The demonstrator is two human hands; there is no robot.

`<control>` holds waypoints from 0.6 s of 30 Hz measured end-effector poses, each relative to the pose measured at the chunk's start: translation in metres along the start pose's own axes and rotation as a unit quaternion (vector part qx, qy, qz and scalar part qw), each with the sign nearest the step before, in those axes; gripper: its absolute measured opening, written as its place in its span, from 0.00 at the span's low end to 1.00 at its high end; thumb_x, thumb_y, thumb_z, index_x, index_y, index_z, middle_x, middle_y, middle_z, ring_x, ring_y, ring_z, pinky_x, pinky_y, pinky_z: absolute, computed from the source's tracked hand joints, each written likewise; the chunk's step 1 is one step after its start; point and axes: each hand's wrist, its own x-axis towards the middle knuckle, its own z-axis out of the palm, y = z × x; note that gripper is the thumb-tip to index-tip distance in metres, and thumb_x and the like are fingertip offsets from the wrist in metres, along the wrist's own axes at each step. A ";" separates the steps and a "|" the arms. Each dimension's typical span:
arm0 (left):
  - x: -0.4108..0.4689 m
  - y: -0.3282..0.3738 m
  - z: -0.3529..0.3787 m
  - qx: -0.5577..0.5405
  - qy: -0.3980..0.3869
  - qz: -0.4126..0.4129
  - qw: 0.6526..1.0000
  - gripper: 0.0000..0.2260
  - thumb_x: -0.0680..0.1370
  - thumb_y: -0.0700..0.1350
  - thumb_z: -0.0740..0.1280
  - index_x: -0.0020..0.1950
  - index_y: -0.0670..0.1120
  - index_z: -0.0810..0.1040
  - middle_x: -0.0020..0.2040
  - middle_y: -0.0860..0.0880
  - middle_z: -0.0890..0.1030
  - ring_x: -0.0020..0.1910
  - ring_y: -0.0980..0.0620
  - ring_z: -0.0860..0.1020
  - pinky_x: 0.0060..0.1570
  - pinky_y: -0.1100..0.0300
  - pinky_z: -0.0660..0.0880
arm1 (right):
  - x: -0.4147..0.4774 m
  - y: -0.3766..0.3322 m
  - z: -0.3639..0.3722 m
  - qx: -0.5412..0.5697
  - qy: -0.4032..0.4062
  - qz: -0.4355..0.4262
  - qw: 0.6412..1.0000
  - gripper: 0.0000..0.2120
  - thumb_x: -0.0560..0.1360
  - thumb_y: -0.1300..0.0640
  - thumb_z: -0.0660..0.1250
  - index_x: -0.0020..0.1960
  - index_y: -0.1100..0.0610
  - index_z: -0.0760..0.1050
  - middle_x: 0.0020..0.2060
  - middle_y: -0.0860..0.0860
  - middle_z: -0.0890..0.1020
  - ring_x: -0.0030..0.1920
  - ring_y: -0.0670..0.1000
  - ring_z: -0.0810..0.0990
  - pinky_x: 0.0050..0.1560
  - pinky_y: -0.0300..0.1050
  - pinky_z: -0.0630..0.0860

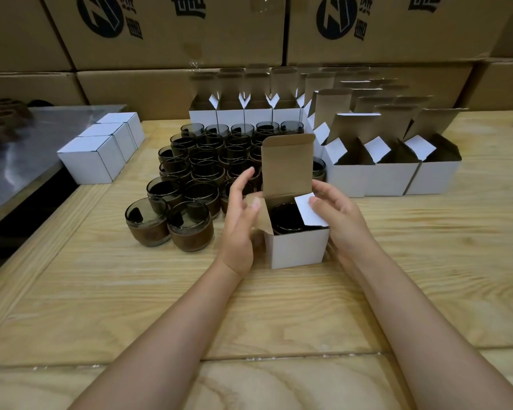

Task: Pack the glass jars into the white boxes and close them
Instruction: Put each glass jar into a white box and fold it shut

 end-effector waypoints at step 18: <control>0.008 0.005 0.016 -0.036 0.042 -0.116 0.992 0.11 0.77 0.32 0.65 0.52 0.47 0.78 0.47 0.46 0.82 0.48 0.46 0.79 0.51 0.49 0.76 | -0.008 0.002 0.009 0.025 -0.007 -0.093 0.995 0.20 0.78 0.68 0.60 0.55 0.44 0.76 0.46 0.44 0.83 0.48 0.46 0.81 0.46 0.40 0.77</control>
